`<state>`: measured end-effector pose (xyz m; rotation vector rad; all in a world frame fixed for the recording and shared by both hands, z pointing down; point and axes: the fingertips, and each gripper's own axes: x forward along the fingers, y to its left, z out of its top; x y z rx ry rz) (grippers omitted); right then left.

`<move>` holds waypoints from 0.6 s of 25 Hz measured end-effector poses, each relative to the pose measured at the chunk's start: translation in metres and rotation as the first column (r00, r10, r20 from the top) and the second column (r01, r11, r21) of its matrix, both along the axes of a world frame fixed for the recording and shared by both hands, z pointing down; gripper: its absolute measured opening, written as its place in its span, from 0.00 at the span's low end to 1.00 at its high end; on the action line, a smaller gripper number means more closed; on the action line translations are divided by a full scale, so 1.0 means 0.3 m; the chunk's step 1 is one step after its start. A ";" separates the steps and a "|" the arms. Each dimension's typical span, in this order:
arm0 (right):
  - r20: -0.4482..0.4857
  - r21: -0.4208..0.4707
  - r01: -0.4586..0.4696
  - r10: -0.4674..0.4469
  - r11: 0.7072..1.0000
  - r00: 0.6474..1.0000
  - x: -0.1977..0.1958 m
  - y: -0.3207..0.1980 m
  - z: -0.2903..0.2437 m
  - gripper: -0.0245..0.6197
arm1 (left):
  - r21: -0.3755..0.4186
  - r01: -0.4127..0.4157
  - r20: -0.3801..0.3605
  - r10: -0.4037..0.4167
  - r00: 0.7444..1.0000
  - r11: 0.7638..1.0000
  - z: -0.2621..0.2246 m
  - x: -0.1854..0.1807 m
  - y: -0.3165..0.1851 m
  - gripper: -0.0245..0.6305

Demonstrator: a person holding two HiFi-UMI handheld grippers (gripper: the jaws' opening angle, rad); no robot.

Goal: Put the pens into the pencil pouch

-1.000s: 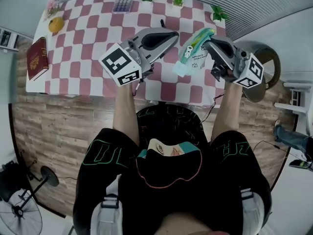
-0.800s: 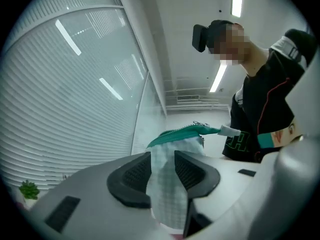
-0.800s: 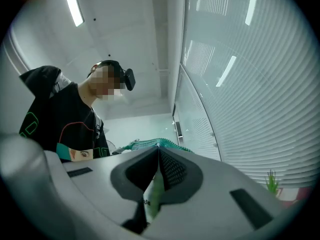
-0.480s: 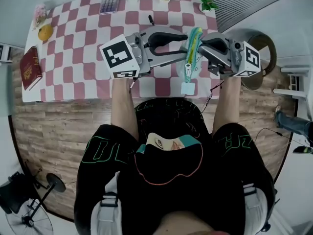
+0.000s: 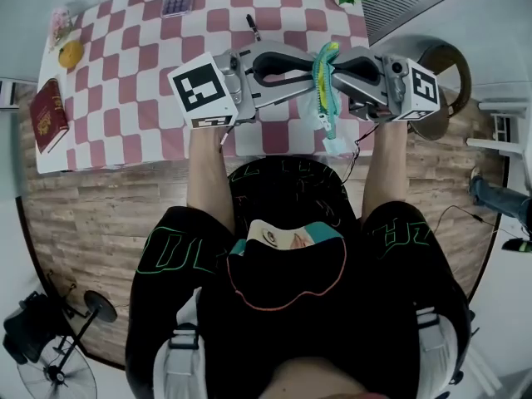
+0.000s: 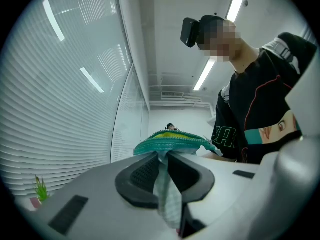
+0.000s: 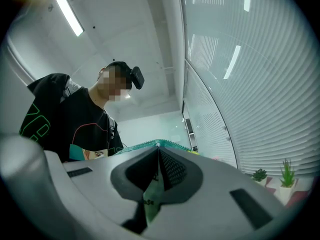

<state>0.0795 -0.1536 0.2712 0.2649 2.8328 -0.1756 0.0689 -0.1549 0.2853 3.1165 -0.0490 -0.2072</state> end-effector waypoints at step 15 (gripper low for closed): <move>-0.060 0.016 -0.033 0.034 0.999 0.998 -0.012 0.012 0.031 0.05 | 0.000 0.064 0.014 -0.064 0.998 0.998 0.026 -0.098 0.000 0.04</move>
